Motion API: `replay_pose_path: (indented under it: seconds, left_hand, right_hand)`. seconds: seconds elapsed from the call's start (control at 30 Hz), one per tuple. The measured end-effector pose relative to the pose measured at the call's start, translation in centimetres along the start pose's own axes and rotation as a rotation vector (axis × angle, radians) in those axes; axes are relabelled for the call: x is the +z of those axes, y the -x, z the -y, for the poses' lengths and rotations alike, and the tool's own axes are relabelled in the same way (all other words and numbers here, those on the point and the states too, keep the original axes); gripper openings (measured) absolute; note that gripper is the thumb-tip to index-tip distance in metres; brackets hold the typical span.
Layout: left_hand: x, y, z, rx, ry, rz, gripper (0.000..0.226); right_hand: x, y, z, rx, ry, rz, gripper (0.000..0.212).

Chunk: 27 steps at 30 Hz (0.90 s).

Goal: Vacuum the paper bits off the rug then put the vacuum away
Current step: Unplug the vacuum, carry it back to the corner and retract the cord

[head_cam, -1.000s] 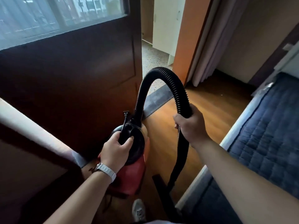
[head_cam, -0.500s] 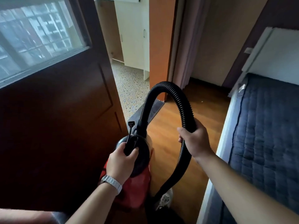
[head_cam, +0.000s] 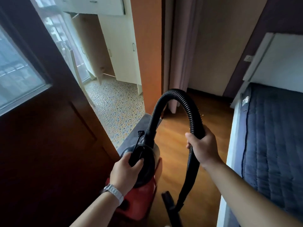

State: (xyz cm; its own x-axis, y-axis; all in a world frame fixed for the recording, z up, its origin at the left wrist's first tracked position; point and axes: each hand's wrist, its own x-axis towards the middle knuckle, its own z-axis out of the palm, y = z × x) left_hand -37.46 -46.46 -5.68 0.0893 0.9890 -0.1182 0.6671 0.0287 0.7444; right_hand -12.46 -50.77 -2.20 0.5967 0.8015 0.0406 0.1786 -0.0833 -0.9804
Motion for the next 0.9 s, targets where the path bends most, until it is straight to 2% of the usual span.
replay_pose_path:
  seconds: [0.27, 0.47, 0.57, 0.73, 0.9]
  left_hand:
    - [4.0, -13.4, -5.2, 0.111, -0.057, 0.087, 0.018]
    - [9.4, -25.8, -8.1, 0.198, -0.041, 0.222, 0.026]
    - [11.9, -31.7, -10.8, 0.246, -0.007, 0.277, 0.022]
    - [15.3, -39.0, -16.2, 0.338, 0.027, 0.361, 0.017]
    - [18.7, -44.5, -20.7, 0.405, 0.005, 0.376, 0.020]
  right_hand:
    - [-1.2, -12.1, -0.5, -0.008, 0.091, -0.062, 0.012]
    - [-0.7, -22.0, -1.5, 0.032, 0.167, -0.307, 0.013]
    - [-0.7, -27.0, -1.0, 0.078, 0.235, -0.372, 0.013]
    - [-1.3, -33.4, -0.5, 0.086, 0.213, -0.513, 0.012]
    - [-2.8, -37.6, -0.9, 0.136, 0.198, -0.592, 0.011]
